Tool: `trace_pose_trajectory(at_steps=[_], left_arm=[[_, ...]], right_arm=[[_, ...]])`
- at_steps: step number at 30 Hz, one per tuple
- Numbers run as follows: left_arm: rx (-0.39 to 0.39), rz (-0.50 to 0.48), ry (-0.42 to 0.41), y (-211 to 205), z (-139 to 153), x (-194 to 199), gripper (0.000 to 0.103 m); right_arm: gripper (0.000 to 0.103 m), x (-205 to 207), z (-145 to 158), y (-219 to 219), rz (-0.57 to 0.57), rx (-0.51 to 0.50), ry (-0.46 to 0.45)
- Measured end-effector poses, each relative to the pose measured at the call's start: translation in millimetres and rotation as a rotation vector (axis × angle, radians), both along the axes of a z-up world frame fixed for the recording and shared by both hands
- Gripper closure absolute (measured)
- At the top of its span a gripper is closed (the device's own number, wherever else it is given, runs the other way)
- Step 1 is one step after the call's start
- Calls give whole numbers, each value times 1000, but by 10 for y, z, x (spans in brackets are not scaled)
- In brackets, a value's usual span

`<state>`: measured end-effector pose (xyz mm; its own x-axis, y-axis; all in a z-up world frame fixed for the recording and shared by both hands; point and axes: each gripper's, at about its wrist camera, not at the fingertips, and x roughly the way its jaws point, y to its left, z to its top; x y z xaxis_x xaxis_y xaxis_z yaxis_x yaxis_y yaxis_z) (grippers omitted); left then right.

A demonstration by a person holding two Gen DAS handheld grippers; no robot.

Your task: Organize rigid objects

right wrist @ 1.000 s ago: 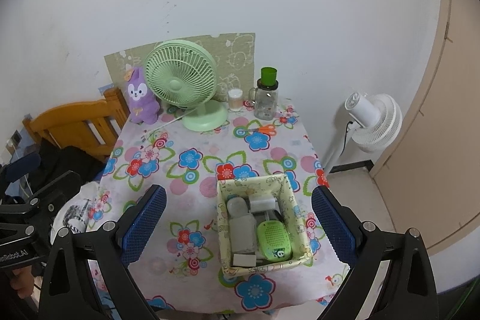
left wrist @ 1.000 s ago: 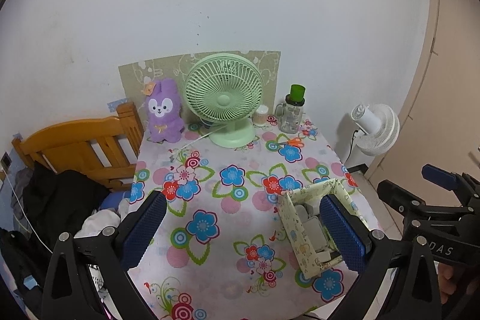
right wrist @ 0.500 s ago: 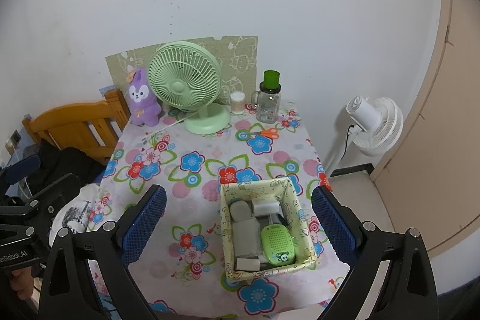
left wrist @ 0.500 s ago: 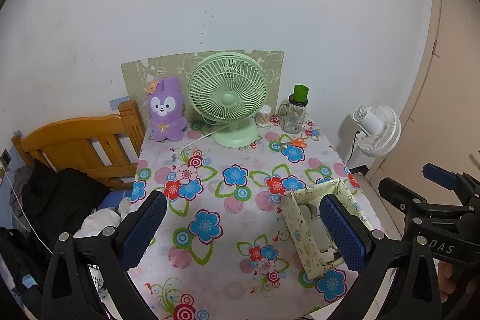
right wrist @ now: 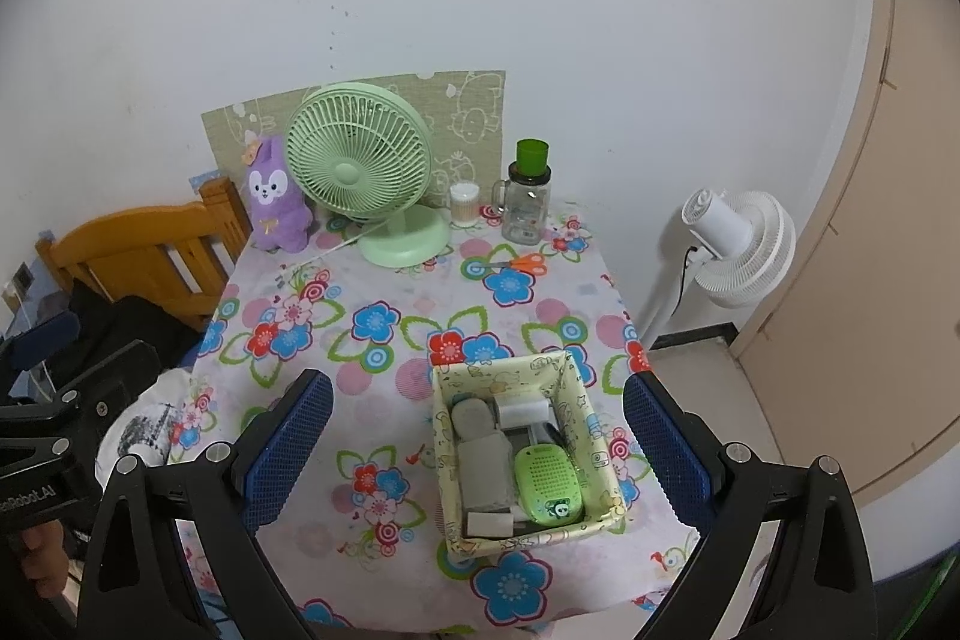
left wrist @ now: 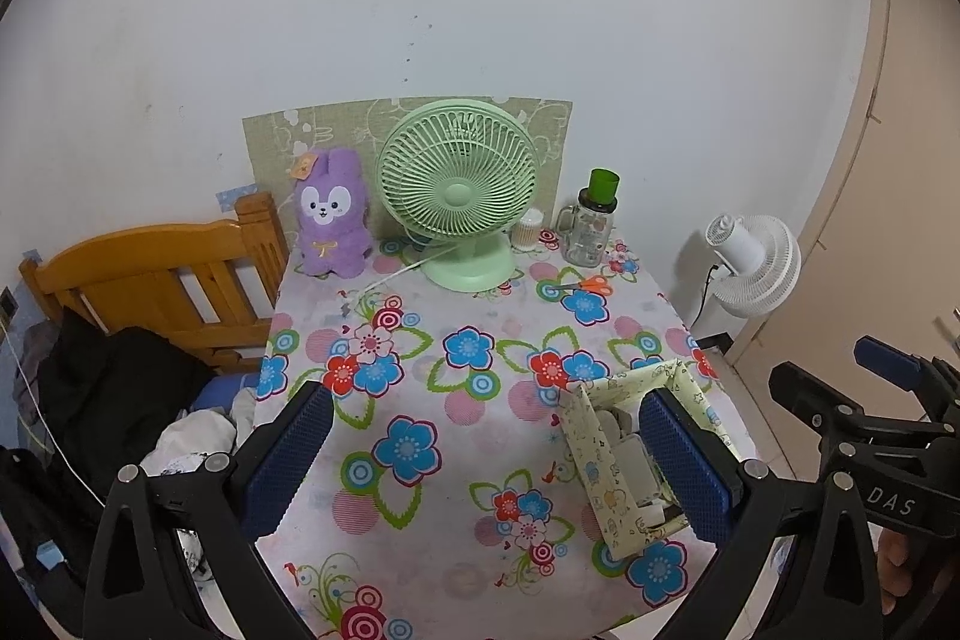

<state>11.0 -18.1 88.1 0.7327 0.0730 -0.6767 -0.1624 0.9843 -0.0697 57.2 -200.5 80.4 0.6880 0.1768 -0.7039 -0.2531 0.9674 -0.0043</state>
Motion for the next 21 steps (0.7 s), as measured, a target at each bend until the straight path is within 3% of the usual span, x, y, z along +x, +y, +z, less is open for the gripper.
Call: trace_pose_trajectory(at_steps=[21], left_arm=[[-4,-30,22,-26,73,128,0]], right_arm=[[4,99,128,-8,-21,-9,28]])
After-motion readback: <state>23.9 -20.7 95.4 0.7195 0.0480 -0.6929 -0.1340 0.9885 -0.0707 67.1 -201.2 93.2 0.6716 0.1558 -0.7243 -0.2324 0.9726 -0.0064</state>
